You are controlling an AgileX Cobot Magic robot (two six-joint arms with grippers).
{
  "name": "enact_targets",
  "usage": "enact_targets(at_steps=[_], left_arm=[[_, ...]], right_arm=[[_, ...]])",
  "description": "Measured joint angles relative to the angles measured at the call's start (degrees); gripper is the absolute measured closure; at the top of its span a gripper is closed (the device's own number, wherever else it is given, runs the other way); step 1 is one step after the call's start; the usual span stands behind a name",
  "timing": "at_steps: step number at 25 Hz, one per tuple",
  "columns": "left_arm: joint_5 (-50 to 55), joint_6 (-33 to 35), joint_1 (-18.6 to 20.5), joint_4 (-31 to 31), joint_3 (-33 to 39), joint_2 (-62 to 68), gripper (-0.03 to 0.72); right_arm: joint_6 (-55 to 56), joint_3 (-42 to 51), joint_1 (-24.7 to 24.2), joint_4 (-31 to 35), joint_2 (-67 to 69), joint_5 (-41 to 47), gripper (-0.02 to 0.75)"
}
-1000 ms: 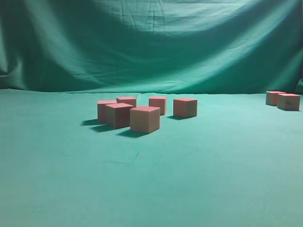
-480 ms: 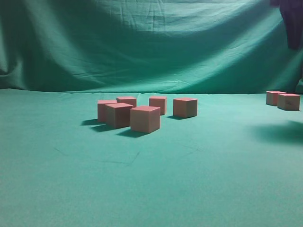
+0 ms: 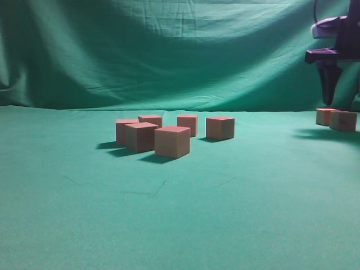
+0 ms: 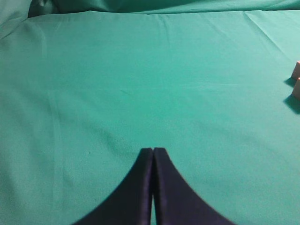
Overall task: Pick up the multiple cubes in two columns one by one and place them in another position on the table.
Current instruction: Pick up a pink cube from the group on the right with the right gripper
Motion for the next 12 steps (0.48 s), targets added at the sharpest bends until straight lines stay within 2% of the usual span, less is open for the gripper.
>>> enact_targets(at_steps=[4, 12], left_arm=[[0.00, 0.00, 0.00, 0.00, 0.00, 0.00, 0.688], [0.00, 0.00, 0.00, 0.00, 0.00, 0.00, 0.688]], right_arm=[[-0.69, -4.39, 0.00, 0.92, 4.22, 0.13, 0.214], [-1.25, -5.57, 0.00, 1.27, 7.07, 0.40, 0.214]])
